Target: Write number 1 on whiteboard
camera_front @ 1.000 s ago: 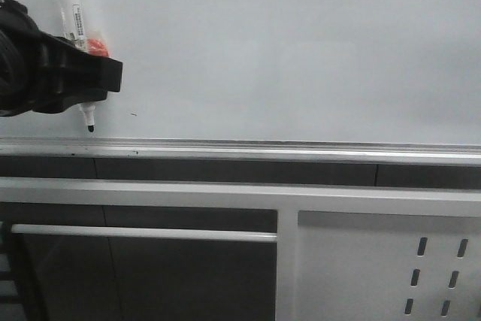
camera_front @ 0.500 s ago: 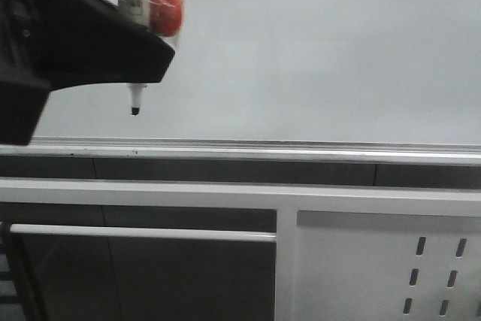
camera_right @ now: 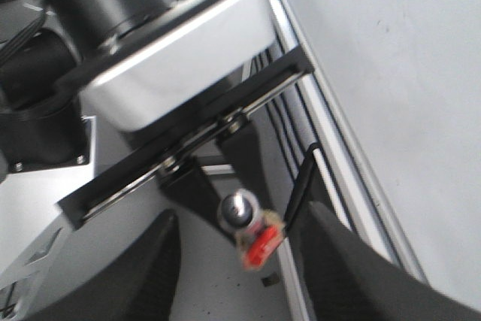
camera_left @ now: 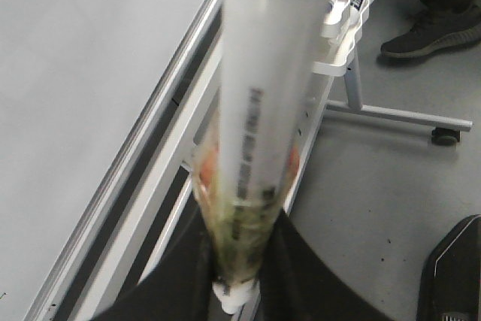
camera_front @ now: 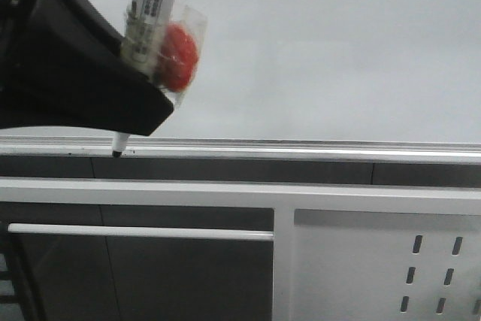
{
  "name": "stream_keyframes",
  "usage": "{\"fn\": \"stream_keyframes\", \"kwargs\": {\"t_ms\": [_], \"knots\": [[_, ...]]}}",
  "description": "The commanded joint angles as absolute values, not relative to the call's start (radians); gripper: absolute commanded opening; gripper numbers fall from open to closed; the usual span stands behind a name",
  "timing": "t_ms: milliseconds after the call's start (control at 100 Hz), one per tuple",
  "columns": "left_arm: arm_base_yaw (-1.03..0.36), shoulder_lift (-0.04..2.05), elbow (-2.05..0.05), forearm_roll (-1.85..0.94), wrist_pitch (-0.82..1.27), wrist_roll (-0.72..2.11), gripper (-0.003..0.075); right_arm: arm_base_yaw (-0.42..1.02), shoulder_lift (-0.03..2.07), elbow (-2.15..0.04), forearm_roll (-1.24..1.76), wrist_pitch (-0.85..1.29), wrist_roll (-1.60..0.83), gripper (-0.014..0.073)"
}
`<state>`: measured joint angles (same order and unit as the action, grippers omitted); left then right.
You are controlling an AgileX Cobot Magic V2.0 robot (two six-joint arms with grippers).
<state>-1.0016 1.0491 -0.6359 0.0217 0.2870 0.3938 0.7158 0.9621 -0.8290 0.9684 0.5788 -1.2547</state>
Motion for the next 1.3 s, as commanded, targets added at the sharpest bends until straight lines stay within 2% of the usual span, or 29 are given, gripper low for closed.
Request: {"fn": "stream_keyframes", "kwargs": {"t_ms": [0,840,1170,1240,1290], "knots": [[-1.011,1.031,-0.672,0.026,0.246,0.387,-0.0020,0.739,0.986,-0.867,0.993,0.475,-1.266,0.0329],[-1.011,1.031,-0.672,0.034,0.240,0.387,-0.0020,0.748,1.133,-0.869,1.091,0.526,-1.266,0.0322],[-1.011,1.031,-0.672,0.034,0.247,0.387,-0.0020,0.748,1.135,-0.869,1.177,0.562,-1.266,0.0110],[-1.011,1.031,-0.672,0.034,0.247,0.387,-0.0020,0.748,1.135,-0.869,1.177,0.597,-1.266,0.0024],[-1.011,1.031,-0.672,0.034,0.247,0.387,-0.0020,0.748,1.135,-0.869,1.177,0.624,-1.266,-0.0068]]}}
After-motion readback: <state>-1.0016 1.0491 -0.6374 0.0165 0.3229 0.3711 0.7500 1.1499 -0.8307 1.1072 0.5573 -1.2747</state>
